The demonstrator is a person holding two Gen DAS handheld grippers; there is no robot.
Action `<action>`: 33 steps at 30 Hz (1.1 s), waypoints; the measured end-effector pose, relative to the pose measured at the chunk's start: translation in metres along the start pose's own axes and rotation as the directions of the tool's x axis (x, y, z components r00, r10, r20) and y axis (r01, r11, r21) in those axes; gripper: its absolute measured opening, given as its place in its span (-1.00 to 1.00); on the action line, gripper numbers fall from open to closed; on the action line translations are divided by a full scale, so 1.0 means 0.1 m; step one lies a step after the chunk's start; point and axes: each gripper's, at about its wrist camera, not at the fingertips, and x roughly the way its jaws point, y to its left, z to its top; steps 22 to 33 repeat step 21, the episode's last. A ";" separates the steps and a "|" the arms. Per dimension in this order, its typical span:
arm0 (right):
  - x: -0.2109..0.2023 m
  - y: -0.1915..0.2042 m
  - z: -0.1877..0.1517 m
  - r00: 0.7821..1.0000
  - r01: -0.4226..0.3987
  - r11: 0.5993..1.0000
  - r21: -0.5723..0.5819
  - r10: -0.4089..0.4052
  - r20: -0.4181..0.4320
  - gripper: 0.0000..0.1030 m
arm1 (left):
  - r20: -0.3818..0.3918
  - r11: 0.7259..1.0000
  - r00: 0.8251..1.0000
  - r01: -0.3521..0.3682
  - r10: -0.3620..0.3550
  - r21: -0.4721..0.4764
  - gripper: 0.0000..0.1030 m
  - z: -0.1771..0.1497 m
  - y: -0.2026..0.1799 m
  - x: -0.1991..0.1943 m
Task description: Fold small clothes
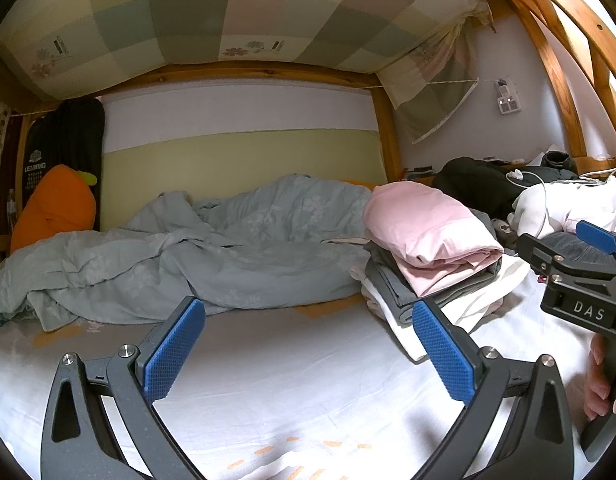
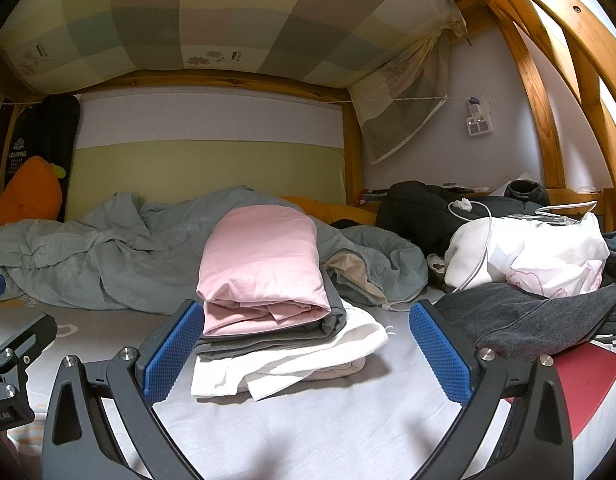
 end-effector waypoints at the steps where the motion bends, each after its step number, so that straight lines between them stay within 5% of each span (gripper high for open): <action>1: 0.00 0.00 0.00 1.000 0.000 1.000 0.000 0.000 0.000 0.99 | -0.005 1.000 1.000 0.001 -0.001 -0.003 1.00 0.00 0.01 0.01; 33: 0.04 0.01 -0.02 1.000 -0.010 1.000 -0.009 0.010 -0.003 0.99 | -0.027 1.000 1.000 -0.001 0.001 -0.024 1.00 -0.01 0.04 0.07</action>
